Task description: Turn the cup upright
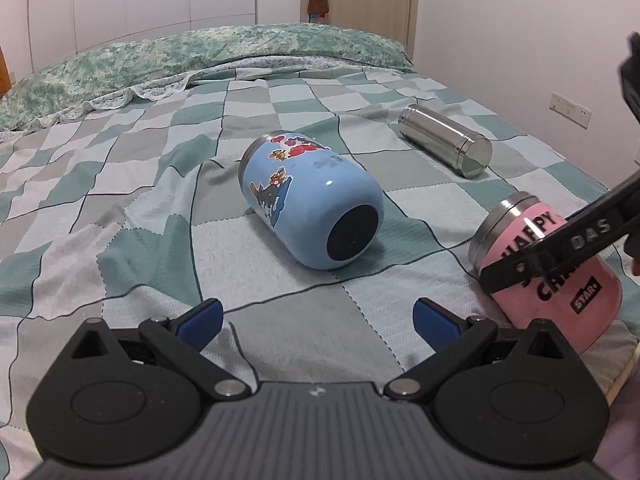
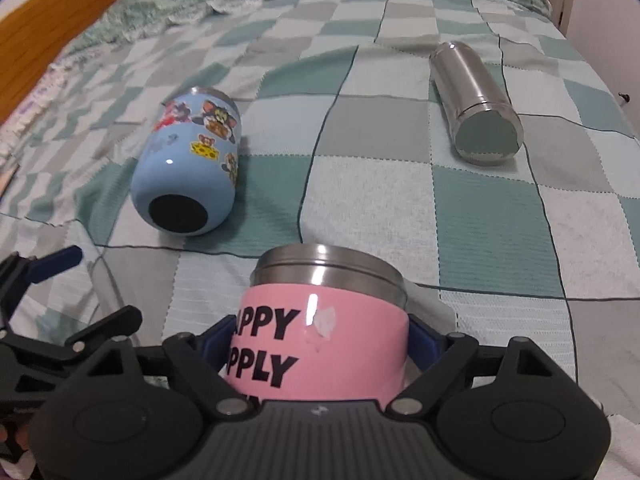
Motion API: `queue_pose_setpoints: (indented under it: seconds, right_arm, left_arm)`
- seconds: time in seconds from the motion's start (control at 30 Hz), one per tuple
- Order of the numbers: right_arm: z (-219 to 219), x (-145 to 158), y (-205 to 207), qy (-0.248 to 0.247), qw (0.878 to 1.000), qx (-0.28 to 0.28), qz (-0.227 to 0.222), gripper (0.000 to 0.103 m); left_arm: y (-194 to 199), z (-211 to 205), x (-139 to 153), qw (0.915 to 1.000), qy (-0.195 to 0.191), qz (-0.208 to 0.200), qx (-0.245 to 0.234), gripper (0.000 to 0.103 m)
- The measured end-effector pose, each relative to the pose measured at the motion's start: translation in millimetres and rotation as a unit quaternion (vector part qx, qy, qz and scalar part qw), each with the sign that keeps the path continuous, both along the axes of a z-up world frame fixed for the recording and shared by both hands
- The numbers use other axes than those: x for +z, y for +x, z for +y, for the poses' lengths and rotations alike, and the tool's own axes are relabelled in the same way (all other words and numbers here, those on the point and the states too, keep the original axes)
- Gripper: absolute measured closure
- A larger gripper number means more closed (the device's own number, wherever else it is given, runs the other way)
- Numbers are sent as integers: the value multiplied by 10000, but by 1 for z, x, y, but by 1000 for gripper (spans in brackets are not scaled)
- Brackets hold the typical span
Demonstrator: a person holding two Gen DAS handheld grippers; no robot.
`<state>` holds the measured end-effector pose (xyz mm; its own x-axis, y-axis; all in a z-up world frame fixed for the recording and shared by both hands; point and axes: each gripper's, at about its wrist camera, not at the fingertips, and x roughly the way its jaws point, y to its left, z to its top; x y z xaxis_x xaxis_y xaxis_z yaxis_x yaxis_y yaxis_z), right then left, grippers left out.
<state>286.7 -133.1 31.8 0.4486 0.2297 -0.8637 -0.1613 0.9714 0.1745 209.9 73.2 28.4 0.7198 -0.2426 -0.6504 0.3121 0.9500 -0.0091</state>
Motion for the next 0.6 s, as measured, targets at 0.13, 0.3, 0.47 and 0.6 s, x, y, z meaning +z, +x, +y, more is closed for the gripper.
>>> queue_pose_setpoints:
  seconds: [0.13, 0.3, 0.47, 0.6]
  right_arm:
    - [-10, 9, -21, 268, 9985, 1, -470, 18]
    - [-17, 29, -53, 375, 9874, 80, -1533, 18]
    - [-12, 41, -68, 95, 9647, 165, -2625, 19]
    - [-7, 41, -70, -203, 9425, 197, -3331, 19]
  left_arm:
    - [-4, -1, 3, 10000, -11, -8, 27, 0]
    - [-9, -3, 10, 10000, -22, -74, 41, 0]
    - [-12, -5, 17, 9998, -30, -166, 129, 0]
    - [-12, -7, 20, 9996, -29, -196, 223, 0]
